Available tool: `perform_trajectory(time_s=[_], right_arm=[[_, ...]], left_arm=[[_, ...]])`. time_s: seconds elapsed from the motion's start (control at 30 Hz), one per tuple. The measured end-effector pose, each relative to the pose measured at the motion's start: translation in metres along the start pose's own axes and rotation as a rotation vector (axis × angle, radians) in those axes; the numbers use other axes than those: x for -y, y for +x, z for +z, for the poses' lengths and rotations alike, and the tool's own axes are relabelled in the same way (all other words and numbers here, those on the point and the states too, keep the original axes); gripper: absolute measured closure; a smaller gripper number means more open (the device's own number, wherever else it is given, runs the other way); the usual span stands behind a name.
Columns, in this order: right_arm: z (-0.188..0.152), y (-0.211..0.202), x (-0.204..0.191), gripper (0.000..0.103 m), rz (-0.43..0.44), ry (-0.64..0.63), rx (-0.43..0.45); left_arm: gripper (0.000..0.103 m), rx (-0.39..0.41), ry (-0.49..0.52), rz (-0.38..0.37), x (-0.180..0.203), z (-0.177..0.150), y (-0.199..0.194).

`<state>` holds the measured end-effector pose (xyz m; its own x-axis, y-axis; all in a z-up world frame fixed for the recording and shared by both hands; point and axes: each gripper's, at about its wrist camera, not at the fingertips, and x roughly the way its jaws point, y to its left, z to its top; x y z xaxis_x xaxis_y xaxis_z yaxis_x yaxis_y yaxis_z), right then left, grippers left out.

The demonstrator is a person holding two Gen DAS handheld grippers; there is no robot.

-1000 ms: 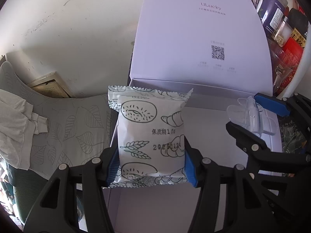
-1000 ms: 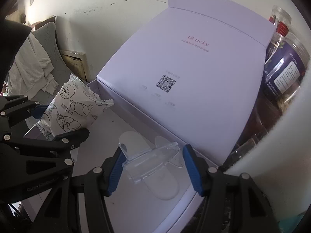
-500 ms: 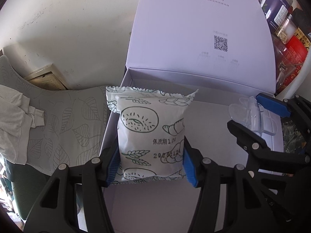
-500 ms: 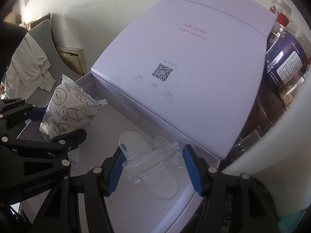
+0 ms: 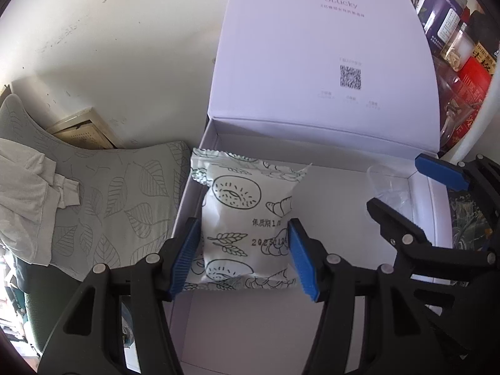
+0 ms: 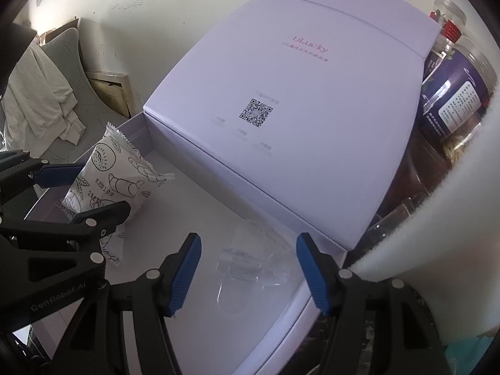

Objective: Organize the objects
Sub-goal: 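Lower the pastry bag into the box and open the left gripper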

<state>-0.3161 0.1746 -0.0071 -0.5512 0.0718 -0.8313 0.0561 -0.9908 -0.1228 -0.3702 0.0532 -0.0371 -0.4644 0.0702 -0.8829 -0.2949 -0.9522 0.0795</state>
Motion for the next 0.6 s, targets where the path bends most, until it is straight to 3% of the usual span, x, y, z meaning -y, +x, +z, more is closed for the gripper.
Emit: perform_trajectory(time_s=[0.27,0.6], right_arm=[[0.007,-0.028,0.001,0.034,0.019,0.012,0.068],[0.011,-0.056,0.005,0.032,0.033,0.012,0.133]], left_arm=[[0.042,0.106,-0.013,0.026,-0.006,-0.002,-0.037],[0.04,0.175,-0.087,0.058,-0.023,-0.012,-0.072]])
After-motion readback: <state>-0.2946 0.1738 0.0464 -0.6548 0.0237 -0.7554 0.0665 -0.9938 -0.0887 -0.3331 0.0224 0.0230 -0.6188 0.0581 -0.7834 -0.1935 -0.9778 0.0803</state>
